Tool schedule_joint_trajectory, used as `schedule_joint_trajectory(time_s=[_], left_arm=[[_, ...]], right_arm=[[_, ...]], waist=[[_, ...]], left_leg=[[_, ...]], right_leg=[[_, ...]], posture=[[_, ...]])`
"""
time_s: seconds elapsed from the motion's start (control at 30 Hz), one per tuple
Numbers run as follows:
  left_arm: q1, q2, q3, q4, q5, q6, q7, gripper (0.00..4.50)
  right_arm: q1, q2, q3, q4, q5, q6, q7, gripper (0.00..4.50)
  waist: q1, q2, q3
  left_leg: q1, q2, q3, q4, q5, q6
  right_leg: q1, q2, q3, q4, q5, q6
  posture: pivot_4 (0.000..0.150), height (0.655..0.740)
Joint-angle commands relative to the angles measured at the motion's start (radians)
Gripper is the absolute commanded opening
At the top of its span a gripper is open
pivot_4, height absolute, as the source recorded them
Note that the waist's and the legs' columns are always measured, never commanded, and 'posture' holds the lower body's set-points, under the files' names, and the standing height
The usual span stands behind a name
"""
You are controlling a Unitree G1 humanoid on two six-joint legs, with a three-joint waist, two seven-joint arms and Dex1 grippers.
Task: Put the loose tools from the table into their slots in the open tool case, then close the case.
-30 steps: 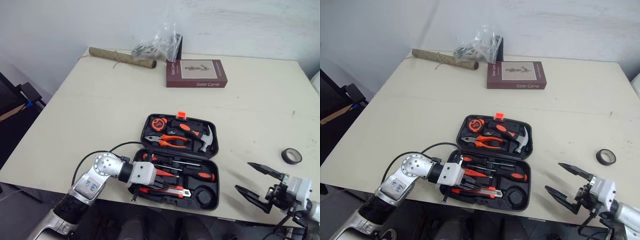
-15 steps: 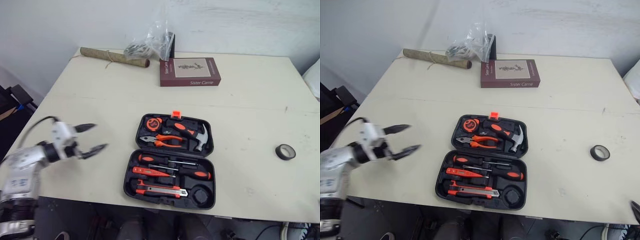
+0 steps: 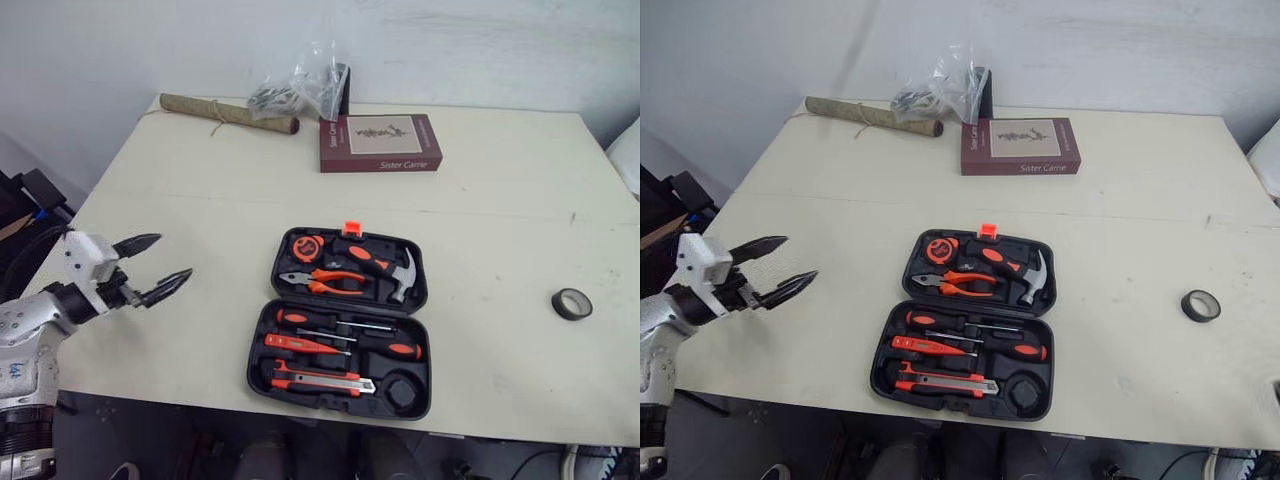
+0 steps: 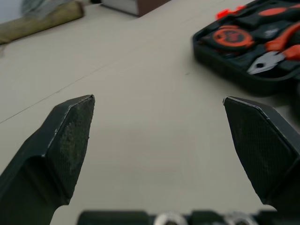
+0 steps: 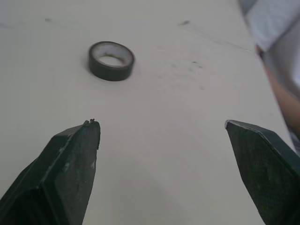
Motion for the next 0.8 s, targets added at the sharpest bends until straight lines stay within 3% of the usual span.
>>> schedule_joint_trajectory(time_s=[0.03,0.17,0.3,0.5,0.8], left_arm=[[-0.046,0.022,-0.052,-0.155,-0.1,0.139,-0.042,4.45],[-0.081,0.006,-0.135,-0.289,-0.166,0.271,-0.052,4.45],[-0.127,-0.061,-0.212,-0.389,-0.171,0.285,-0.03,4.45],[-0.151,-0.092,-0.272,-0.443,-0.14,0.252,-0.07,4.45],[-0.162,-0.095,-0.285,-0.483,-0.123,0.188,-0.096,4.45]], right_arm=[[0.03,-0.141,0.029,-0.256,0.022,0.272,0.014,4.5],[0.029,-0.314,0.112,-0.373,-0.035,0.49,0.076,4.5],[-0.143,-0.419,0.297,-0.339,-0.1,0.584,0.102,4.5],[-0.523,-0.434,0.589,-0.166,-0.276,0.631,0.09,4.5],[-0.84,-0.425,0.865,-0.004,-0.489,0.711,0.177,4.5]], waist=[[0.0,0.0,0.0],[0.005,-0.003,0.001],[0.013,-0.006,0.004],[0.008,-0.008,0.006],[0.003,-0.007,0.007]], left_leg=[[0.0,0.0,0.0,0.0,0.001,-0.001],[0.0,0.0,-0.001,-0.003,0.002,-0.002],[-0.003,0.0,-0.001,-0.002,0.005,-0.006],[-0.006,-0.001,-0.001,0.006,0.005,-0.004],[-0.01,0.0,-0.001,0.012,0.005,-0.004]], right_leg=[[0.0,0.0,0.0,0.0,0.0,0.0],[0.0,0.002,0.0,-0.001,0.0,0.0],[-0.001,0.003,-0.001,-0.003,0.0,0.001],[-0.002,0.003,0.0,-0.003,0.002,0.004],[-0.004,0.003,0.0,-0.001,0.002,0.004]], posture=[[0.15,0.74],[0.15,0.74],[0.15,0.74],[0.15,0.74],[0.15,0.74]])
